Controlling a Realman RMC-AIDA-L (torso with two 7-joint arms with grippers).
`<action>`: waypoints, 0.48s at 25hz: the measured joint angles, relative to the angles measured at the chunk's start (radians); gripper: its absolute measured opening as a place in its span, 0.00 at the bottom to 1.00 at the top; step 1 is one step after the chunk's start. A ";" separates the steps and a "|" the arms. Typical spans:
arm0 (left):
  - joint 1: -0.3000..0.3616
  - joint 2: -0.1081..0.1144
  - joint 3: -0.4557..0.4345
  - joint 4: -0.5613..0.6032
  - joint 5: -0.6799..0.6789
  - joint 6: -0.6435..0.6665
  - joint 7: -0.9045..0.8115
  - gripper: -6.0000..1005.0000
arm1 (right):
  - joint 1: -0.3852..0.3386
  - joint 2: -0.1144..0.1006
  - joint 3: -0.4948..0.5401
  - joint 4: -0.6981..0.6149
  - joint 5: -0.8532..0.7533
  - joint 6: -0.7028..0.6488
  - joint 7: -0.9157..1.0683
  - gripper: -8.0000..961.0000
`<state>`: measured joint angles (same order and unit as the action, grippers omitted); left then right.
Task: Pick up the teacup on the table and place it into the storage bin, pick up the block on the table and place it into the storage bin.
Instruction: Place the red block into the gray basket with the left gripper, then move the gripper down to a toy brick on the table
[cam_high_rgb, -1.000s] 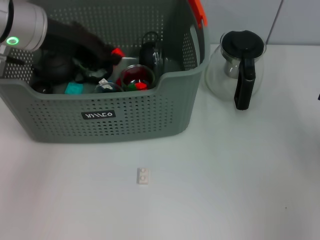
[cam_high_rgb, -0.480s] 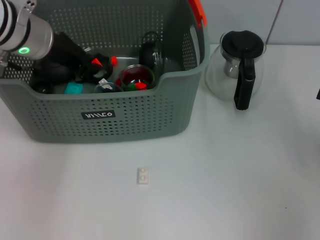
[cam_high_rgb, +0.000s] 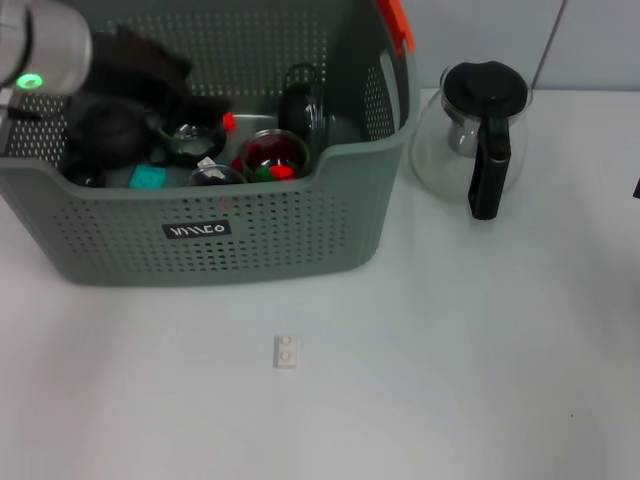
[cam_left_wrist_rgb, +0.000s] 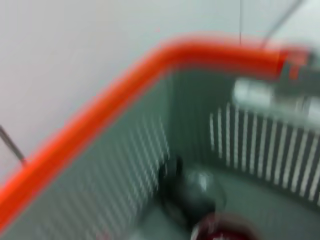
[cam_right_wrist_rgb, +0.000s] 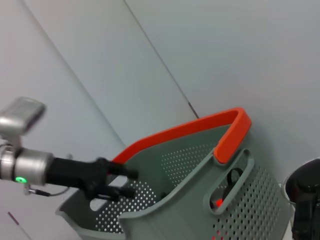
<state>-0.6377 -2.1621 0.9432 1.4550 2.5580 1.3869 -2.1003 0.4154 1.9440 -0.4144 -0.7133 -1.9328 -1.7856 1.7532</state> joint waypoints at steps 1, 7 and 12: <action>0.022 0.003 -0.004 0.035 -0.058 0.016 0.003 0.46 | 0.001 0.000 0.000 0.000 0.000 0.000 0.000 0.86; 0.067 0.007 -0.126 0.090 -0.312 0.267 0.081 0.70 | 0.008 0.000 -0.006 0.000 0.000 0.003 0.000 0.86; 0.099 0.001 -0.140 0.083 -0.364 0.476 0.139 0.78 | 0.008 0.000 -0.004 0.000 0.000 0.001 0.001 0.86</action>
<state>-0.5391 -2.1611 0.8033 1.5384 2.1938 1.8624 -1.9616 0.4234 1.9435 -0.4180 -0.7134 -1.9328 -1.7842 1.7538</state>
